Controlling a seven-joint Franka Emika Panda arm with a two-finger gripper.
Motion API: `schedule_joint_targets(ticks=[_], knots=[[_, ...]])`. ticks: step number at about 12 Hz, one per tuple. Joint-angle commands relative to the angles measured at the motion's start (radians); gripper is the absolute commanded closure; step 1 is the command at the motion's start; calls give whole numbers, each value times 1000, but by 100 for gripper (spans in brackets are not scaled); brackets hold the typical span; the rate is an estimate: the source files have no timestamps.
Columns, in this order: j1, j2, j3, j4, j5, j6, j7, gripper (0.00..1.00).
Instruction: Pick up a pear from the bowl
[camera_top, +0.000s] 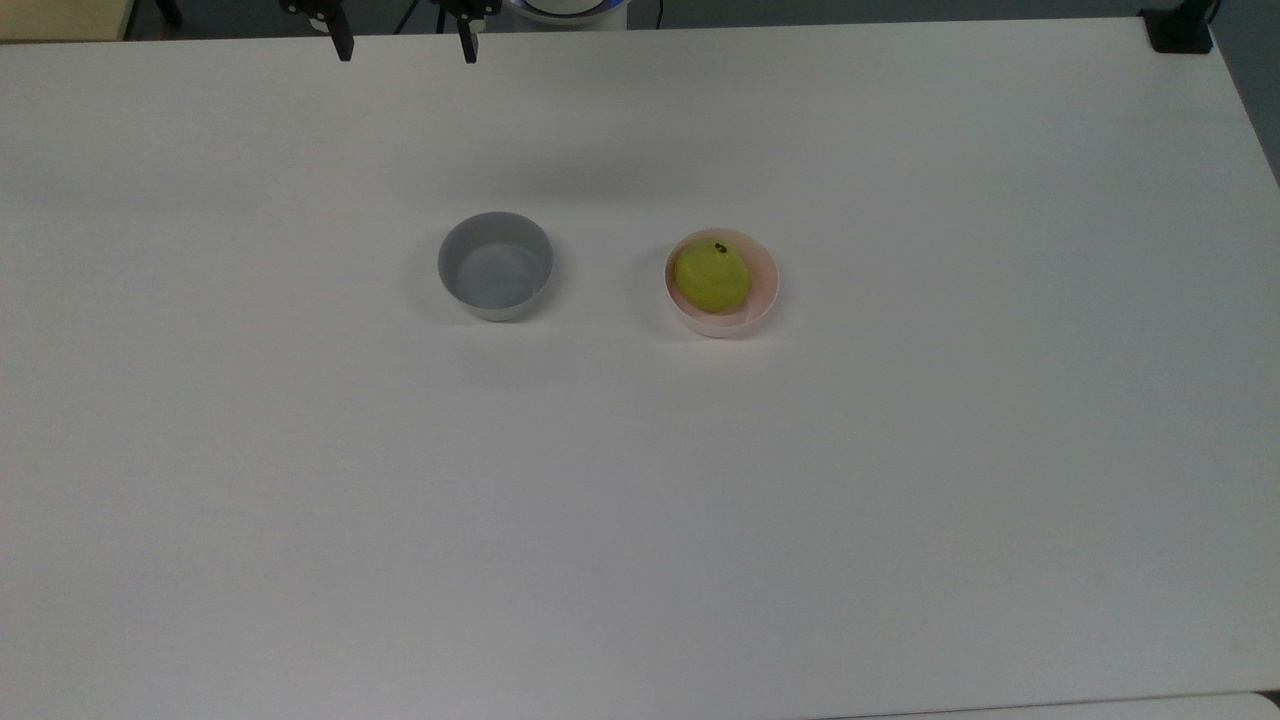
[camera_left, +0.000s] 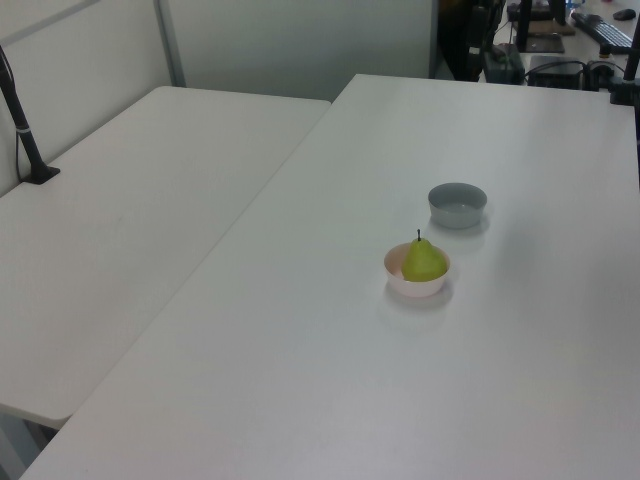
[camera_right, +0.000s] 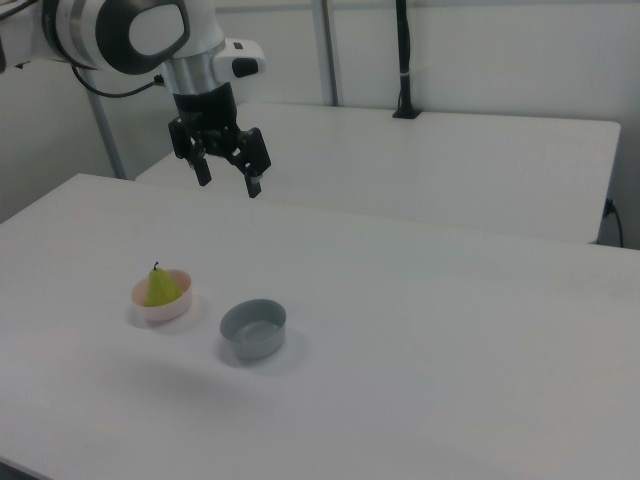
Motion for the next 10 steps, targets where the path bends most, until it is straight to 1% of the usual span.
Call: schedule_joint_targets(ticks=[1, 10], knots=[[6, 0, 1, 4, -10, -6, -12, 0], [6, 2, 1, 7, -9, -6, -20, 0]])
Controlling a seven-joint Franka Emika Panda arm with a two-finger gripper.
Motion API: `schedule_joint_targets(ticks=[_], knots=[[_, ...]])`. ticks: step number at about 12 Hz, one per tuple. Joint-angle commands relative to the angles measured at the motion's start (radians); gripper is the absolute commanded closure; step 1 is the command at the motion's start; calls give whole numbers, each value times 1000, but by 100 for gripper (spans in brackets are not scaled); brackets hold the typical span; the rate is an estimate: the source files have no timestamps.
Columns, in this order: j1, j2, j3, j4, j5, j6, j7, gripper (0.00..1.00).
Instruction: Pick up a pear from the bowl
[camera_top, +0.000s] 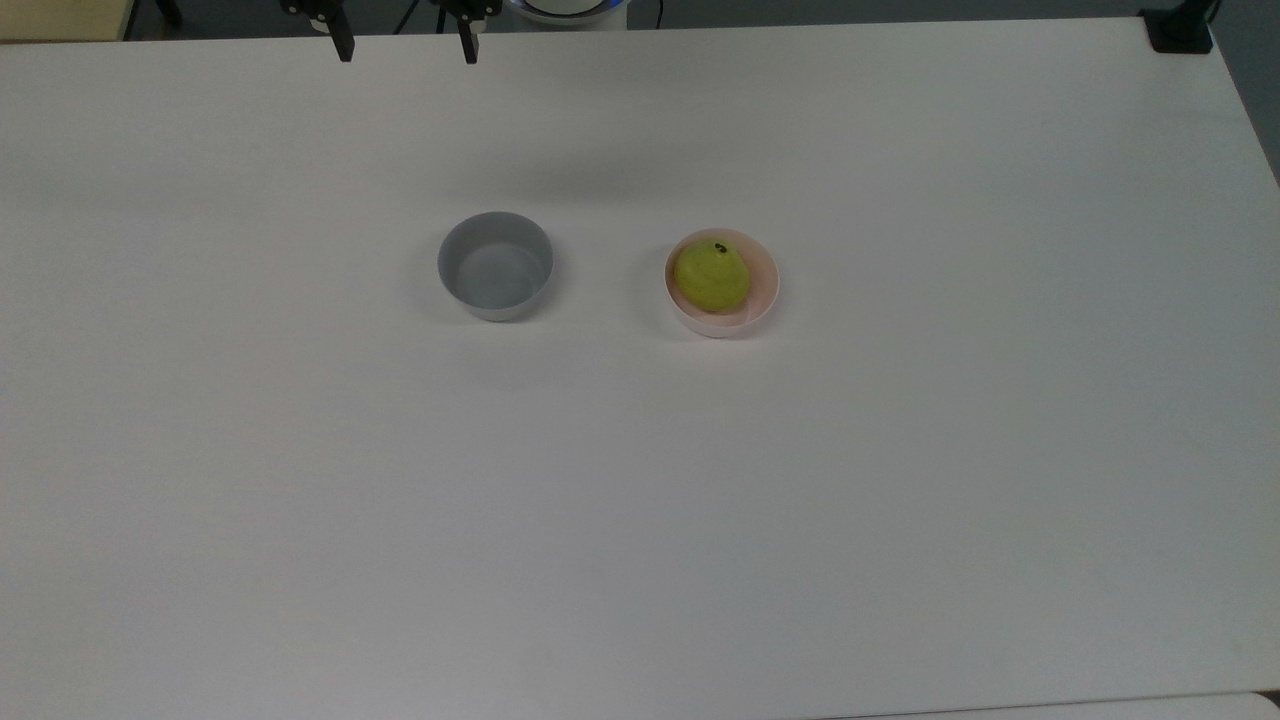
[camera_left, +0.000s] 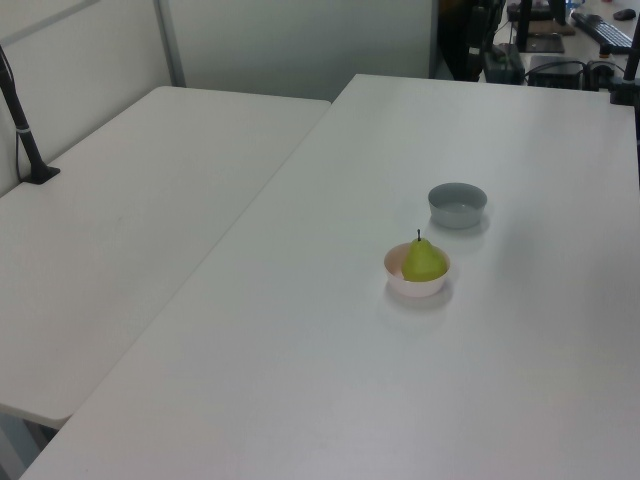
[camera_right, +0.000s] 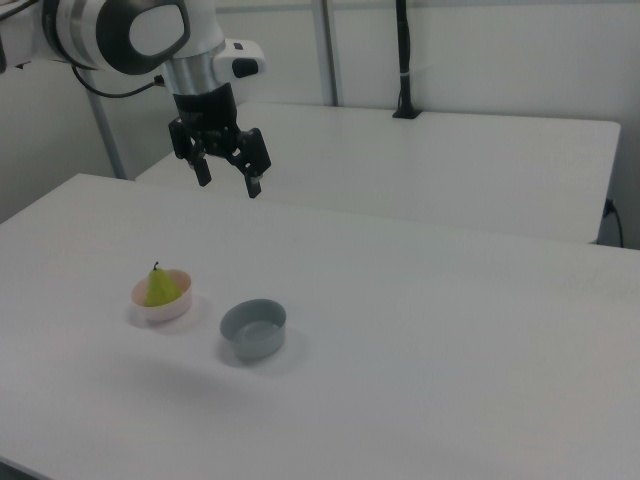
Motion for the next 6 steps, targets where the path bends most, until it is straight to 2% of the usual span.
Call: schedule_joint_targets(ticks=[1, 4, 6], knots=[[7, 1, 1, 7, -9, -6, -21, 0], [26, 2, -7, 7, -9, -4, -21, 0], [76, 4, -14, 7, -13, -4, -21, 0]])
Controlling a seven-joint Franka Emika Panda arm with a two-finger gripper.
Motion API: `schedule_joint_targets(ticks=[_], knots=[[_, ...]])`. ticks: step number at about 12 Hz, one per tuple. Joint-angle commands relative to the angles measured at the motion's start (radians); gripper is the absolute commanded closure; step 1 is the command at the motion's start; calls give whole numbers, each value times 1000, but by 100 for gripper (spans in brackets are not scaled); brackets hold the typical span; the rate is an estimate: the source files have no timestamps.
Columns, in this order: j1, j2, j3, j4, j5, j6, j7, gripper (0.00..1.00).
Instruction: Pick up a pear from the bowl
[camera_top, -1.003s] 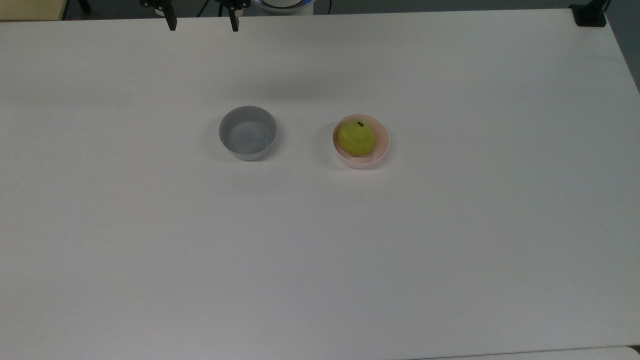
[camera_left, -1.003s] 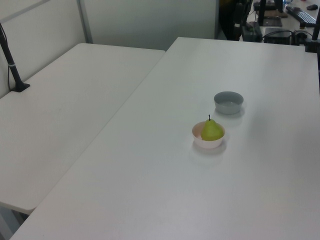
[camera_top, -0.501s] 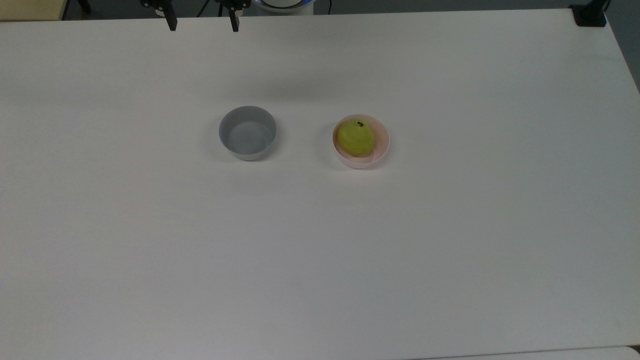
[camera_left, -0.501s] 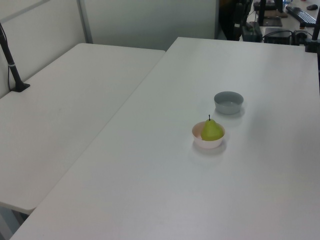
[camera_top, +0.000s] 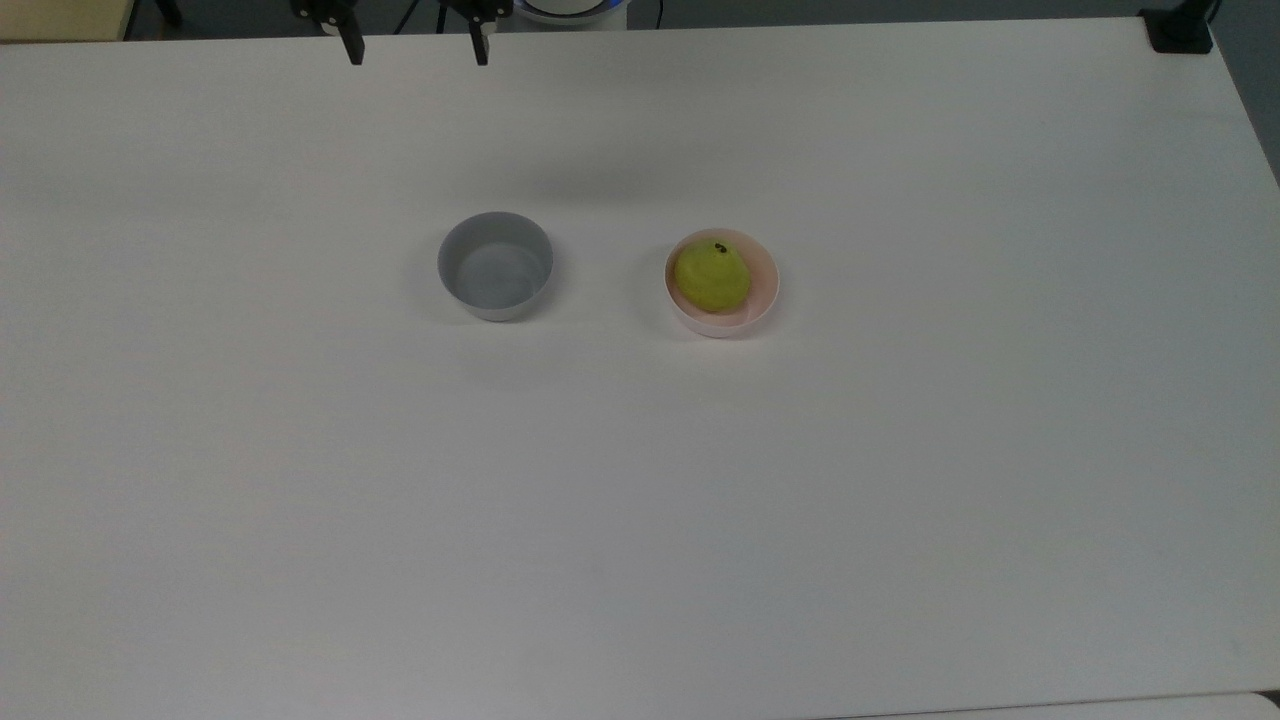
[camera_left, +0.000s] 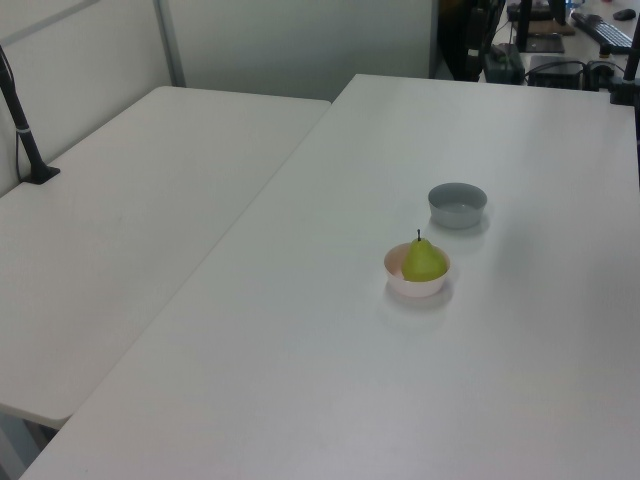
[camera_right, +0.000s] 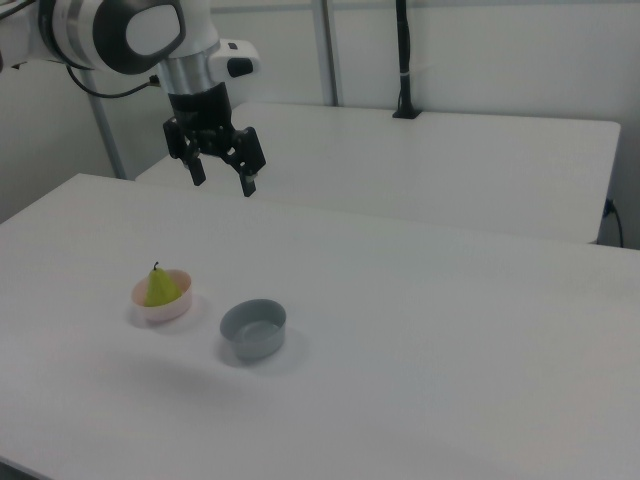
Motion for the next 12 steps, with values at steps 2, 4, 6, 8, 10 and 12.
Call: schedule_joint_targets(ticks=[2, 4, 6, 8, 10, 12], knots=[[112, 1, -36, 7, -12, -11, -29, 0], [172, 7, -37, 7, -13, -11, -41, 0], [220, 5, -33, -2, -12, -14, -38, 0], [257, 11, -28, -18, -10, -8, -39, 0], [261, 54, 13, -30, -6, 3, -41, 0], [261, 65, 45, -90, -4, 93, -38, 0]])
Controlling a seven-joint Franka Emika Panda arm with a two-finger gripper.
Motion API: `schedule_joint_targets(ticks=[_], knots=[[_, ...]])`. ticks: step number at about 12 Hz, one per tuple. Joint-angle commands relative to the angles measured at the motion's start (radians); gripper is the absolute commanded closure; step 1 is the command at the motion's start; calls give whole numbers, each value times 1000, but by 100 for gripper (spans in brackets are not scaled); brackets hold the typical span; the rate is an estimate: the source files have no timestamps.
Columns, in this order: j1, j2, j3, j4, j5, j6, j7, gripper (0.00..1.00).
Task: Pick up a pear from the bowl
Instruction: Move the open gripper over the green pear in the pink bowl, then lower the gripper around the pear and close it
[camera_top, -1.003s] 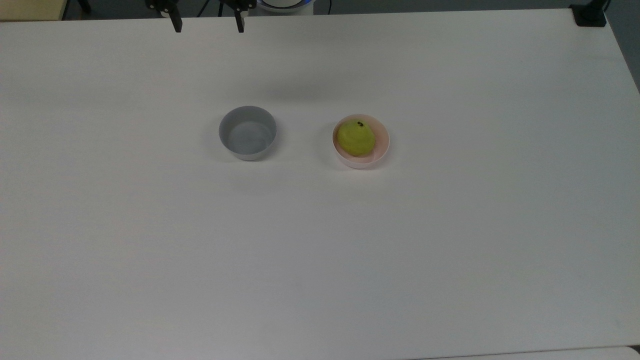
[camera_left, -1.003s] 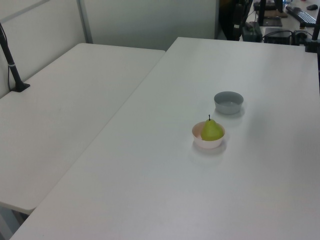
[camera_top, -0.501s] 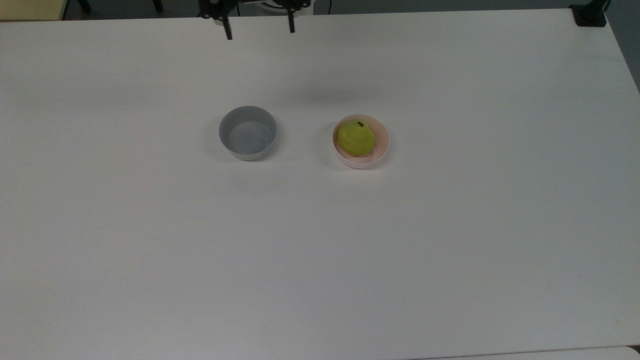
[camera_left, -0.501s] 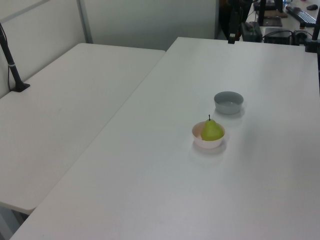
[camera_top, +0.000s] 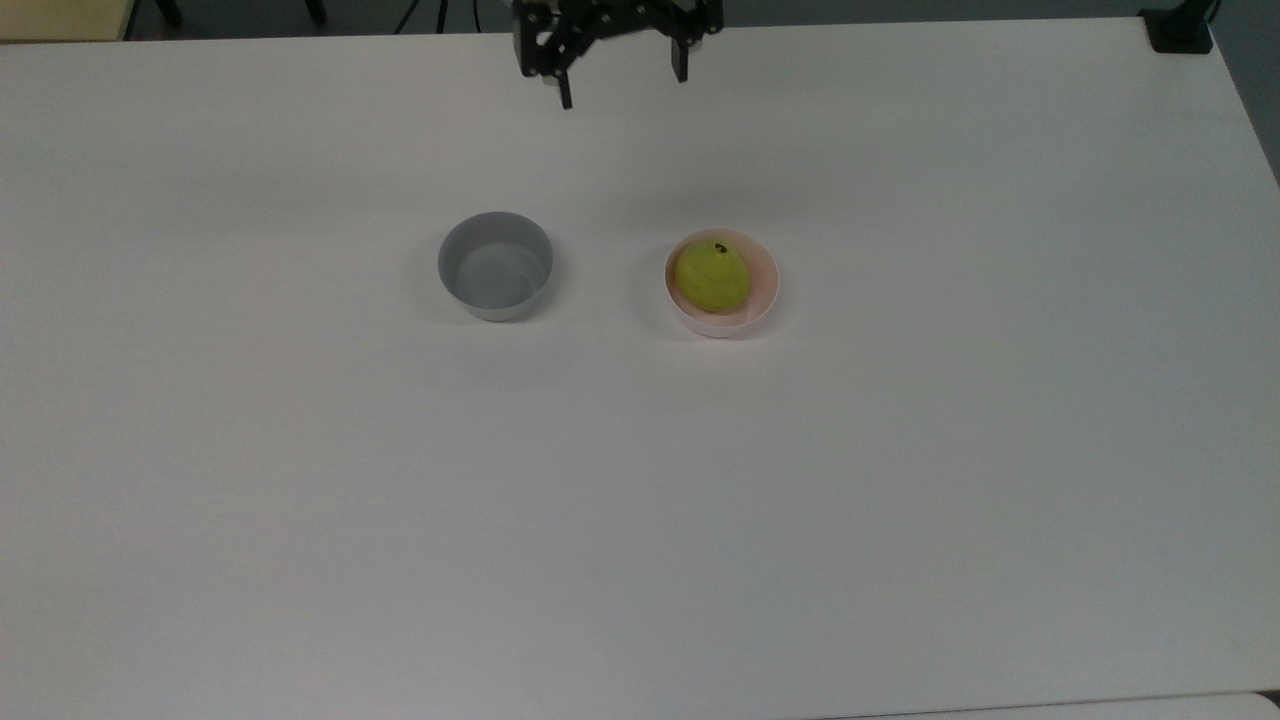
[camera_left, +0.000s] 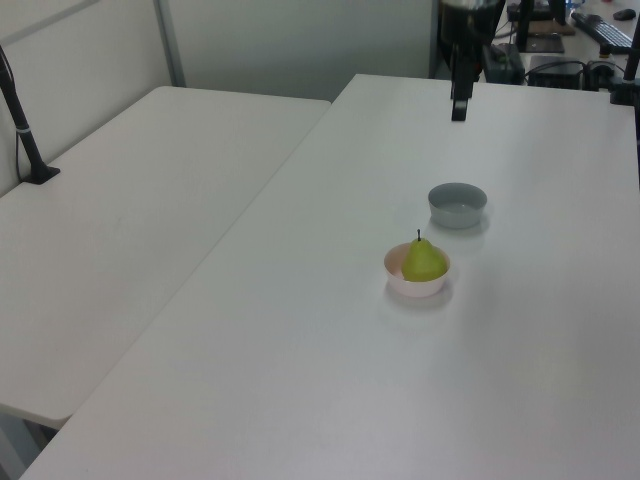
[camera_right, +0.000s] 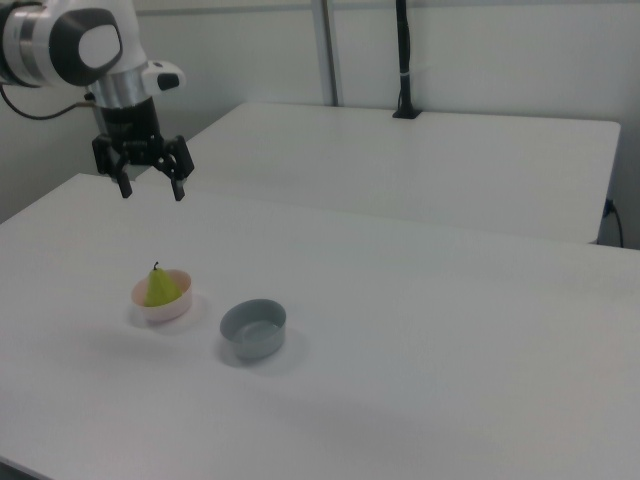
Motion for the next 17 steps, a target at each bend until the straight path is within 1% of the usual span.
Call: schedule_joint_targets(ticks=[1, 3, 4, 6, 7, 10, 13, 17], knots=[[7, 33, 58, -97, -4, 144, -8, 0], [18, 77, 69, -102, -4, 163, -6, 0], [38, 103, 69, -102, -4, 174, -8, 0], [44, 138, 69, -110, -4, 217, -6, 0], [64, 145, 69, -137, -4, 249, -6, 0], [78, 146, 69, -226, -6, 359, -6, 0], [78, 186, 69, -239, -7, 415, -6, 3], [80, 240, 69, -240, -13, 468, -6, 3]])
